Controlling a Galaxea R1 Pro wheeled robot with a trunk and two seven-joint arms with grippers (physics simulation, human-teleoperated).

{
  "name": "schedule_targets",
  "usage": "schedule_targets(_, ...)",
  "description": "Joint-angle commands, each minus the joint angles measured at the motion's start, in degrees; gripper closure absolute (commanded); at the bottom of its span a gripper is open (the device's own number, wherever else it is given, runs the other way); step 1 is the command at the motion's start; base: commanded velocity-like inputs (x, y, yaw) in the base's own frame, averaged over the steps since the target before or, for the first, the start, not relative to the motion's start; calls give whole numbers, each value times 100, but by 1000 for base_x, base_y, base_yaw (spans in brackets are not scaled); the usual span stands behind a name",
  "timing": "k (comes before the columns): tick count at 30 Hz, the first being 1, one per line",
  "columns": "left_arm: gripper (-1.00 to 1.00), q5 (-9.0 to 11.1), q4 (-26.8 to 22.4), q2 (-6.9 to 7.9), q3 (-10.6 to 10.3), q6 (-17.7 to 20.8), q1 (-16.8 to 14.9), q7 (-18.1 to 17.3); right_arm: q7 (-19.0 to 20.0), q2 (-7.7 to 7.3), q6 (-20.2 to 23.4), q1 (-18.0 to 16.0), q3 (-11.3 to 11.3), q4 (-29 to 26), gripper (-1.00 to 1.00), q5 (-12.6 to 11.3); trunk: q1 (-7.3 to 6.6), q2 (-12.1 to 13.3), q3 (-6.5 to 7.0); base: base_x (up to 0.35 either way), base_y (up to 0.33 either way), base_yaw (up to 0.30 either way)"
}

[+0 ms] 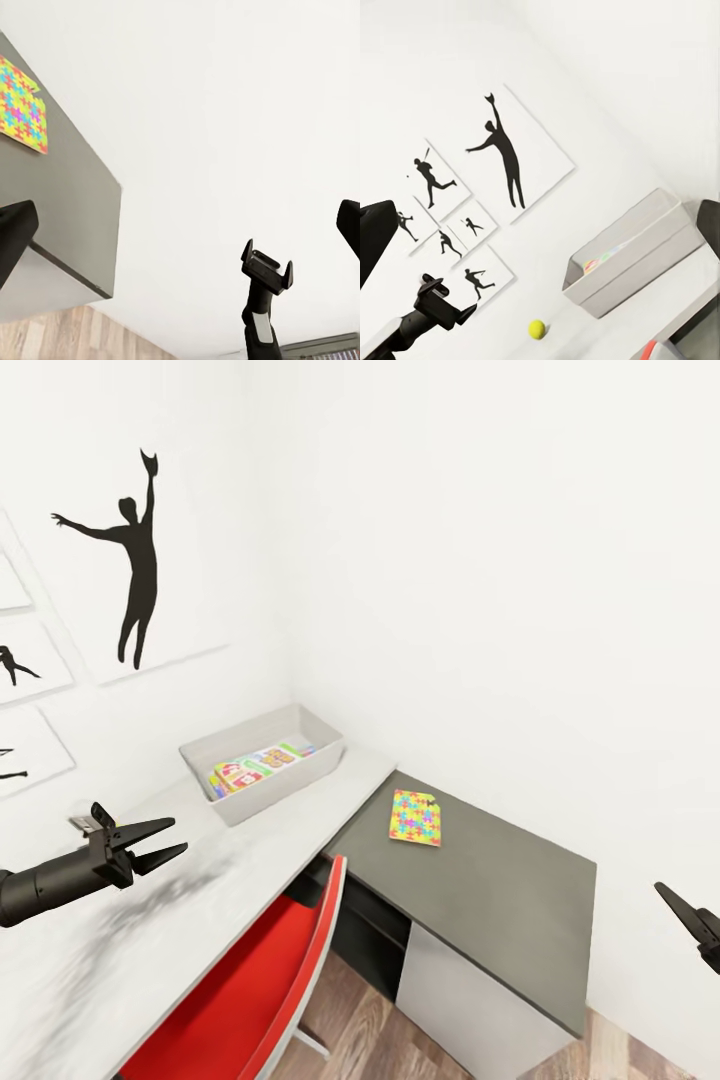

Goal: Put all the toys in the child's room - the three board games (two on the bed and one on the table), the two jigsaw puzzles on the table, and the tennis ball on the table - inside the toy box on the table in the child's room.

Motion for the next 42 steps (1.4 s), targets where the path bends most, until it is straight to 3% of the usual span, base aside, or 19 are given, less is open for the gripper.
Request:
schedule_targets(1,-100,-22,1,1,5,24,-5,-28,17,0,61,-6,-3,-1,-100,-2,4,-11,-2,0,0,-171)
schedule_targets(42,-100,-26,-2,1,5,24,-3,-31,17,0,62,-6,-4,6,-100,-15,4,-11,367,0,0,-171)
